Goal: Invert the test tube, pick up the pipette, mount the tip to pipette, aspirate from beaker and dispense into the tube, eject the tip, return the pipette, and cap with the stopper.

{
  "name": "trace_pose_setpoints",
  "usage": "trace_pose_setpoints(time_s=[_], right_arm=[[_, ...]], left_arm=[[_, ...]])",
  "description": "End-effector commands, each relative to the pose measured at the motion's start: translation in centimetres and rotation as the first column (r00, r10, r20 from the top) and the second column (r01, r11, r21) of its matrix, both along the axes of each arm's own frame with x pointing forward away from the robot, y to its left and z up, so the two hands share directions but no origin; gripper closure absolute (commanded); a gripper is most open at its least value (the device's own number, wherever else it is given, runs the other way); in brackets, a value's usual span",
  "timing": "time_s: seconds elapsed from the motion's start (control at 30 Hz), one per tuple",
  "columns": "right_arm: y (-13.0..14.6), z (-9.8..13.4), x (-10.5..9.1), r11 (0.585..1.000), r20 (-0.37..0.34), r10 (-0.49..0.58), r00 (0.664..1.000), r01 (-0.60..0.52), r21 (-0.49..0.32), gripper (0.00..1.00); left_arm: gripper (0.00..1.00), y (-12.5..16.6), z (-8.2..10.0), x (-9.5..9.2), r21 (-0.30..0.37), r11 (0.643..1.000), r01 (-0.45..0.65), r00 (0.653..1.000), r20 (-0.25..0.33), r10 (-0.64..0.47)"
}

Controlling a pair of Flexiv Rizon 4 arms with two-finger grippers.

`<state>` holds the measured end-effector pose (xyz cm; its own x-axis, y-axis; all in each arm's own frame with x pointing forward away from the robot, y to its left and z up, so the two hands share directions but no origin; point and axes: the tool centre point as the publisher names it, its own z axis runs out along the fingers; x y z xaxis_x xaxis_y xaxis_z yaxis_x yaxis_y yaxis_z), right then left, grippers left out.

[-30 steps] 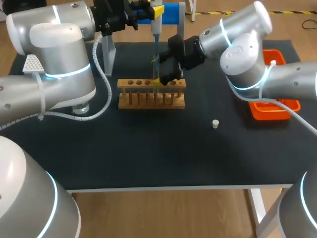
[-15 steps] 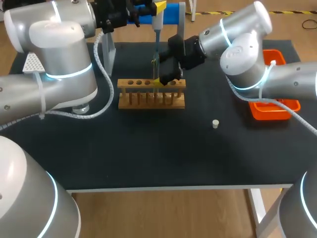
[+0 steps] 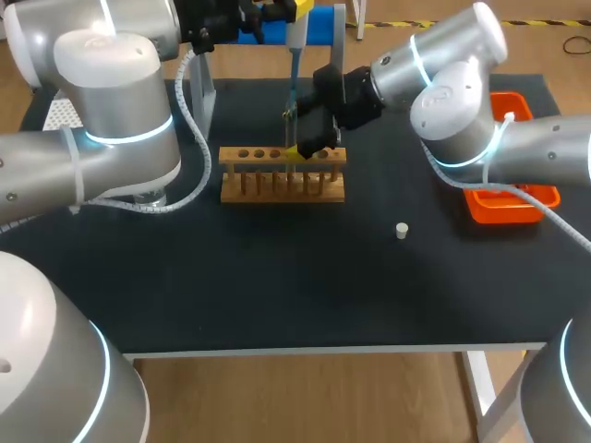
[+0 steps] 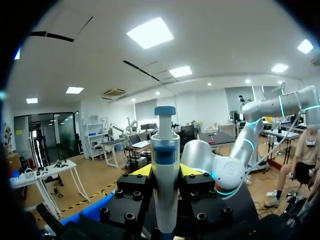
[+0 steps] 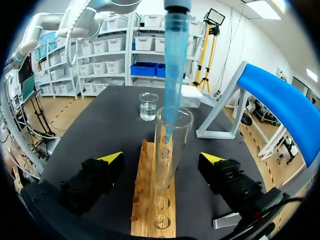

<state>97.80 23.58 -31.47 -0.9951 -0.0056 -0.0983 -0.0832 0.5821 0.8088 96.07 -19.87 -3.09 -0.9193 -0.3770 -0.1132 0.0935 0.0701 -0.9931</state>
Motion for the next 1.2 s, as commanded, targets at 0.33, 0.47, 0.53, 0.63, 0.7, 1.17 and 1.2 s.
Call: trace_pose_setpoints(time_s=[0.33,0.47,0.53,0.63,0.7,1.17,1.2], right_arm=[[0.0,0.0,0.1,1.000,-0.002,0.002,1.000,-0.002,-0.002,0.00],[0.0,0.0,0.1,1.000,-0.002,0.002,1.000,-0.002,-0.002,0.00],[0.0,0.0,0.1,1.000,-0.002,0.002,1.000,-0.002,-0.002,0.00],[0.0,0.0,0.1,1.000,-0.002,0.002,1.000,-0.002,-0.002,0.00],[0.0,0.0,0.1,1.000,-0.002,0.002,1.000,-0.002,-0.002,0.00],[0.0,0.0,0.1,1.000,-0.002,0.002,1.000,-0.002,-0.002,0.00],[0.0,0.0,0.1,1.000,-0.002,0.002,1.000,-0.002,-0.002,0.00]], left_arm=[[1.00,-0.4,1.1,-0.7,0.011,1.000,-0.007,1.000,0.010,0.007],[1.00,-0.5,1.2,-0.9,0.015,1.000,-0.008,1.000,0.010,0.008],[1.00,-0.5,1.5,-1.0,0.015,1.000,-0.006,1.000,0.013,0.006],[1.00,-0.7,2.0,-1.2,0.014,1.000,-0.002,1.000,0.022,0.002],[1.00,-0.7,2.3,-1.3,0.015,1.000,0.001,1.000,0.029,-0.001],[1.00,0.8,4.6,-2.2,0.026,0.998,-0.051,0.995,0.085,0.049],[1.00,1.3,4.9,-2.3,0.026,0.998,-0.063,0.994,0.091,0.060]])
